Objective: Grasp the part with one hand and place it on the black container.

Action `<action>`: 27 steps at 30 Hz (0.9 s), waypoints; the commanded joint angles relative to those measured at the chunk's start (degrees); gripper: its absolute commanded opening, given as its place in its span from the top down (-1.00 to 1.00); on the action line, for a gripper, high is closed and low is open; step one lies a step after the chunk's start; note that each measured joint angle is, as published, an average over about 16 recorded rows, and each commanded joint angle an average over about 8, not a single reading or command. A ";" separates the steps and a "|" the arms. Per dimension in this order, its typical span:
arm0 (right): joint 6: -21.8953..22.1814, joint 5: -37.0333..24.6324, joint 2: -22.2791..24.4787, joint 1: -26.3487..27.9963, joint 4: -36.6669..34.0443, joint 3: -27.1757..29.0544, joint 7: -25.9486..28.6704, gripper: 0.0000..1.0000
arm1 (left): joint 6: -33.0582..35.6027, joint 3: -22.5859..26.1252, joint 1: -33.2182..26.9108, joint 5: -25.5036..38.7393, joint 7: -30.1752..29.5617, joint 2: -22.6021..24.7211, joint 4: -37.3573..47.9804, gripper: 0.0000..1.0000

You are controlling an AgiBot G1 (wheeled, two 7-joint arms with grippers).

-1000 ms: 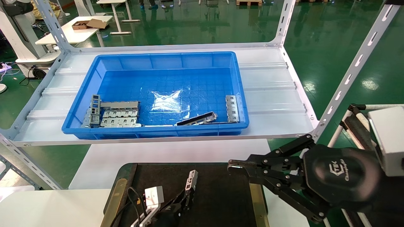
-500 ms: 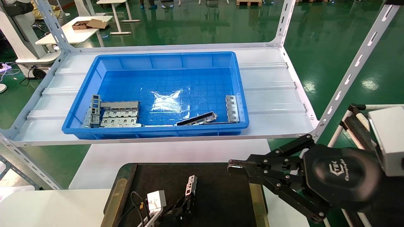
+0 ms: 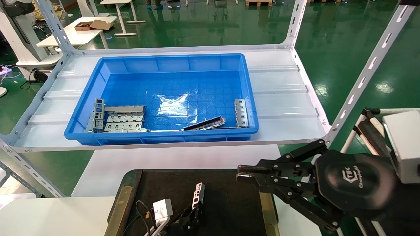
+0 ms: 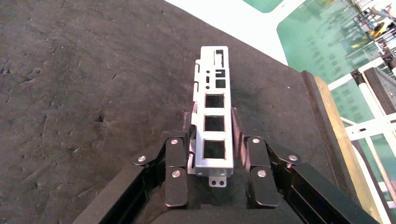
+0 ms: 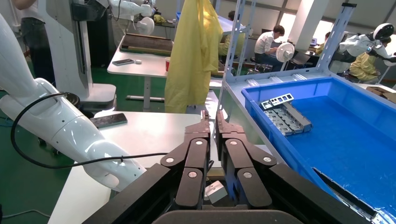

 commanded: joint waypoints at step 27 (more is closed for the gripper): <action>0.02 0.03 0.01 0.01 0.00 -0.04 -0.02 -1.00 | 9.02 14.15 -7.20 -13.67 6.53 -20.09 -19.32 -1.00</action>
